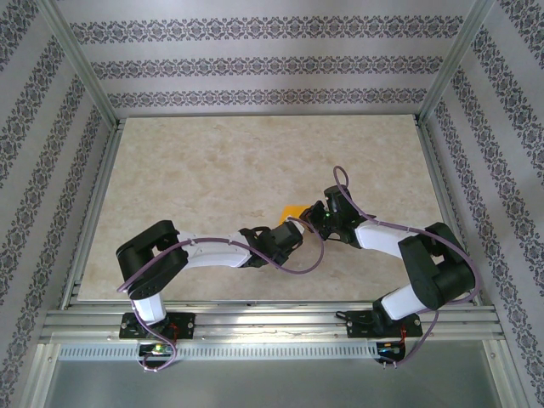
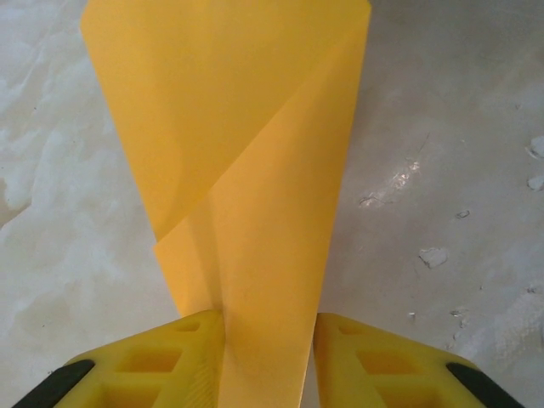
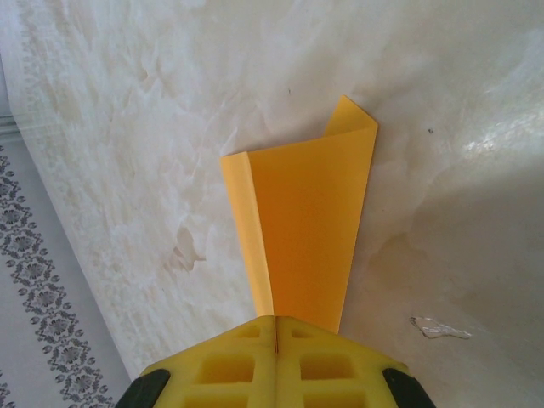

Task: Fold a paper plane with a square sheet of paper (pick it up from the middle)
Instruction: Fold the wing for the fifth time at the center of the table.

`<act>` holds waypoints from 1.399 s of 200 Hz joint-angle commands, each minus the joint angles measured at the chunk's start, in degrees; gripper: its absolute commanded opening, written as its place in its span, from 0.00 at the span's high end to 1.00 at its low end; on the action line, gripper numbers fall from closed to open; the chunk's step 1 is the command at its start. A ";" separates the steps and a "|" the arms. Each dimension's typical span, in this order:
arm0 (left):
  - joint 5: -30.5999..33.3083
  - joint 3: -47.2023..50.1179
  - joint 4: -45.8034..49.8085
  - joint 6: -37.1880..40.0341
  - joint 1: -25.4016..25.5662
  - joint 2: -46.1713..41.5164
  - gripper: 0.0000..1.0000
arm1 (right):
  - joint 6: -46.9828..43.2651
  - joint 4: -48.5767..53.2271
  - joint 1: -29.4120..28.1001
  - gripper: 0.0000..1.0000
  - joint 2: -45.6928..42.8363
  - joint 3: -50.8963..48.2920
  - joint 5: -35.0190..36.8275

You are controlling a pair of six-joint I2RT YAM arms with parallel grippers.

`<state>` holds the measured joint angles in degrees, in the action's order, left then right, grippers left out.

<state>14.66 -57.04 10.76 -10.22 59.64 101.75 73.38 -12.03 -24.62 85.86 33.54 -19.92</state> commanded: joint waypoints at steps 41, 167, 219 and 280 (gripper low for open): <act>1.68 -1.18 1.38 -0.13 0.66 -1.33 0.74 | 0.53 0.25 -0.69 1.00 -0.86 -0.64 0.40; 2.33 -1.24 1.19 0.73 1.01 -1.78 0.69 | 0.88 -0.22 -0.69 1.00 0.02 -0.58 0.05; 2.14 -0.83 0.67 0.60 1.18 -2.09 0.76 | 0.81 -0.10 -0.69 1.00 -0.14 -0.57 -0.03; 2.06 -1.14 1.01 -0.39 1.18 -1.52 0.82 | 0.14 1.19 -0.69 1.00 -1.02 -0.40 0.24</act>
<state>15.57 -57.04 10.74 -10.26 60.05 101.10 73.60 -12.01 -24.62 85.86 33.45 -19.94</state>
